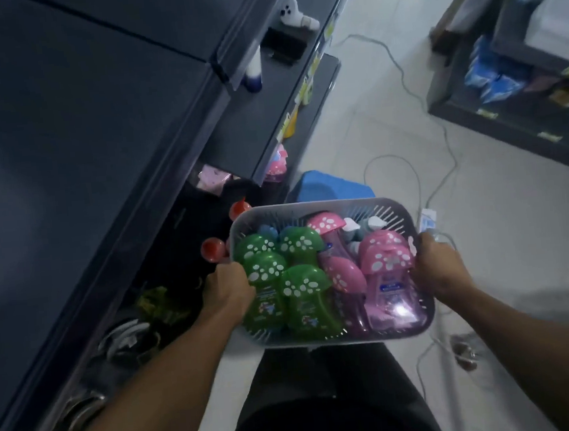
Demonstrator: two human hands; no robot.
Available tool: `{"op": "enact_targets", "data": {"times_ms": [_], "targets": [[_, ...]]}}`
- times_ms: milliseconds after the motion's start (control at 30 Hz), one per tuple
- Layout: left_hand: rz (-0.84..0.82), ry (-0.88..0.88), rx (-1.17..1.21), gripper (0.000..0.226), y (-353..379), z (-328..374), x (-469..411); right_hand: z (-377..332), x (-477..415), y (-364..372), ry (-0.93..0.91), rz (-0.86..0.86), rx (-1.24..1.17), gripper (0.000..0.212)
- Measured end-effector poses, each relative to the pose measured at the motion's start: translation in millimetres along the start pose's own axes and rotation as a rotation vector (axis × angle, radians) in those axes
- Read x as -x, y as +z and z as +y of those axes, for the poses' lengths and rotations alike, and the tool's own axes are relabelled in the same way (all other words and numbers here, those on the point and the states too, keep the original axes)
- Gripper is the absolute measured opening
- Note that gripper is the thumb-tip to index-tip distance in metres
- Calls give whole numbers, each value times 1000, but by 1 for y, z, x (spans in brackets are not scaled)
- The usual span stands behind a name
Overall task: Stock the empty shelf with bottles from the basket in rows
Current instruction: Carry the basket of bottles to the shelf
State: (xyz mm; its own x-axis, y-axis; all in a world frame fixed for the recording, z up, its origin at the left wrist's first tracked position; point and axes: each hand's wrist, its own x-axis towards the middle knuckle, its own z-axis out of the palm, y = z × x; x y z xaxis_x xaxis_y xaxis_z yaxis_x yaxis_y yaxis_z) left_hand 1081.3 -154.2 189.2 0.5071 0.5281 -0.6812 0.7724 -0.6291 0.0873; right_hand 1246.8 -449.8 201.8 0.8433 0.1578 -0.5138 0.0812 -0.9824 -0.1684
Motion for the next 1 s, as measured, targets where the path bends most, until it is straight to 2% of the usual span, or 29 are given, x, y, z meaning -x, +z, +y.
{"op": "enact_targets", "data": {"times_ms": [67,267,400,633,800,1000], "targets": [[1,-63,78,32,0,9,-6,-7,-29,-17,-65,13,27,24],[-32,-273,336,25,17,46,-12,-41,-123,-61,-298,-30,173,33],[15,-439,494,26,34,77,-7,-66,-178,-78,-480,-107,274,25],[68,-764,689,32,76,136,4,-100,-243,-84,-764,-247,419,31],[79,-879,766,29,100,163,1,-111,-279,-71,-886,-300,505,32],[86,-893,794,30,118,186,-7,-110,-300,-65,-954,-300,564,29]]}}
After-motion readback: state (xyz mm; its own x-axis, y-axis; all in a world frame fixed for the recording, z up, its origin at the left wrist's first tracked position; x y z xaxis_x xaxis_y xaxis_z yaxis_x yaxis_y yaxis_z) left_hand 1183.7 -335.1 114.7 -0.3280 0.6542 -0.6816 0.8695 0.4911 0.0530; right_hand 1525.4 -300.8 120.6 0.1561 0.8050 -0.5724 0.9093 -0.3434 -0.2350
